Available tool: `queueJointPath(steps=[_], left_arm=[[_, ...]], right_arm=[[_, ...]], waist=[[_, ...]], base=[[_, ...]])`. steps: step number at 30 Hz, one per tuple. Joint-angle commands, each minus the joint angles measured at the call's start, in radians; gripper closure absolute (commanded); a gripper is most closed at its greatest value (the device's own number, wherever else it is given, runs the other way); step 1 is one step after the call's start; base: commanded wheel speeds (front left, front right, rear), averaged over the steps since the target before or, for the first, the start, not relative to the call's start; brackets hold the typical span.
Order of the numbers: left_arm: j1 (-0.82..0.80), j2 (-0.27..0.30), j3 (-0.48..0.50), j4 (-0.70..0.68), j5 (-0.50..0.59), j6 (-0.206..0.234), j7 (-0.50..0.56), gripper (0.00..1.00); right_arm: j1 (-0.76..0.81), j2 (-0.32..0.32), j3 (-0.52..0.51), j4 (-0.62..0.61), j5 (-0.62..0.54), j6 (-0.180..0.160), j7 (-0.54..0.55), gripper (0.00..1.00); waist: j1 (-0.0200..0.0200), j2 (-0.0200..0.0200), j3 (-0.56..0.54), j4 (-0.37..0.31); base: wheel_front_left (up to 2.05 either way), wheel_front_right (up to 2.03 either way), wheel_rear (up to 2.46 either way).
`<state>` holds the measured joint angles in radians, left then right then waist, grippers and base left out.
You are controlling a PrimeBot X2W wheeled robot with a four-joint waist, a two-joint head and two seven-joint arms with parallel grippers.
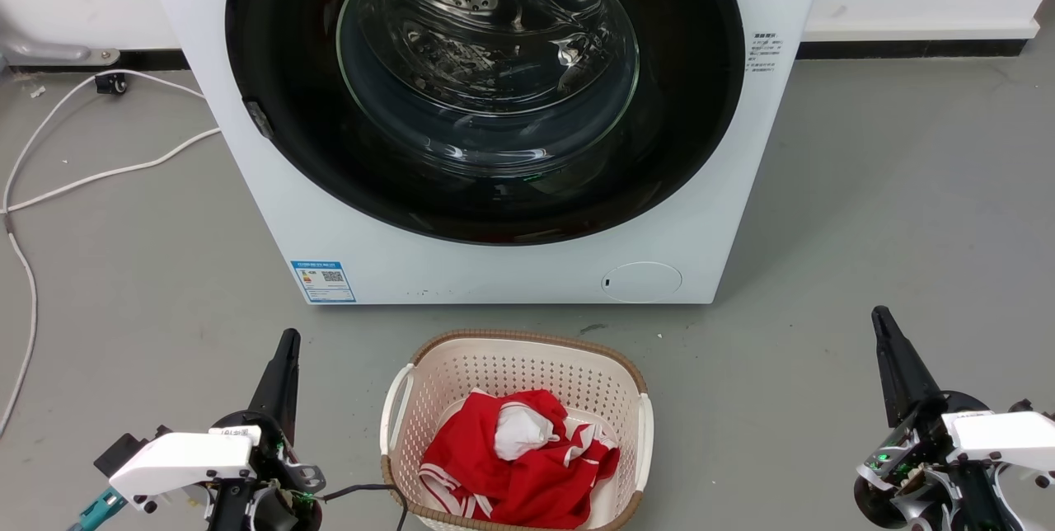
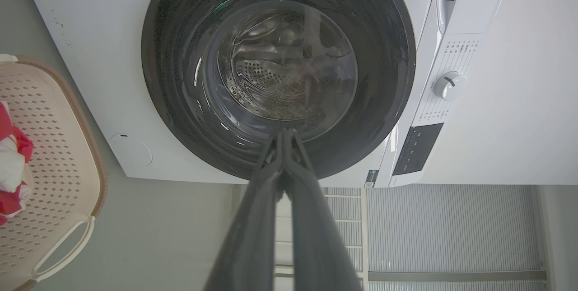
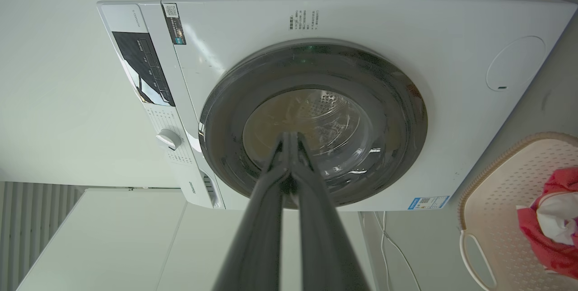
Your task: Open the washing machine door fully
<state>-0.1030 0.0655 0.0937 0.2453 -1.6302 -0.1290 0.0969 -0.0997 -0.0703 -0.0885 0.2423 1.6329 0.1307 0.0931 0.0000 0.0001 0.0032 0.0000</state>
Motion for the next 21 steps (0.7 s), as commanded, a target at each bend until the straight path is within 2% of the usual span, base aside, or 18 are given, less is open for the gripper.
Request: queueJointPath(steps=[1,6,7,15,21], left_arm=[[-0.007,-0.001,0.001,0.001,0.007,-0.003,0.004,1.0],[-0.007,-0.002,0.003,0.001,0.008,-0.003,0.004,1.0],[0.001,-0.002,0.001,0.003,0.002,0.0,0.001,0.0],[0.0,-0.005,-0.036,-0.018,0.016,0.0,-0.042,0.0],[-0.003,-0.006,-0.046,-0.053,0.064,0.0,-0.07,0.0]], right_arm=[[-0.012,0.002,-0.002,0.002,-0.005,0.0,0.003,1.0],[-0.012,0.003,-0.004,0.002,-0.006,0.0,0.005,1.0],[0.002,0.002,-0.001,0.003,-0.002,0.0,0.001,0.0],[0.019,0.005,0.026,-0.024,-0.014,0.0,-0.043,0.0],[0.026,0.006,0.029,-0.052,-0.057,0.0,-0.07,0.0]], waist=[[0.0,-0.0001,0.0,0.0],[0.0,-0.0001,0.0,0.0],[0.0,-0.0001,0.0,0.0],[0.0,-0.0001,-0.001,-0.002],[0.0,-0.0001,-0.002,-0.005]], base=[[0.0,0.0,0.0],[0.0,0.0,0.0],[0.0,0.0,0.0],[0.0,0.0,0.0],[0.0,0.0,0.0]])
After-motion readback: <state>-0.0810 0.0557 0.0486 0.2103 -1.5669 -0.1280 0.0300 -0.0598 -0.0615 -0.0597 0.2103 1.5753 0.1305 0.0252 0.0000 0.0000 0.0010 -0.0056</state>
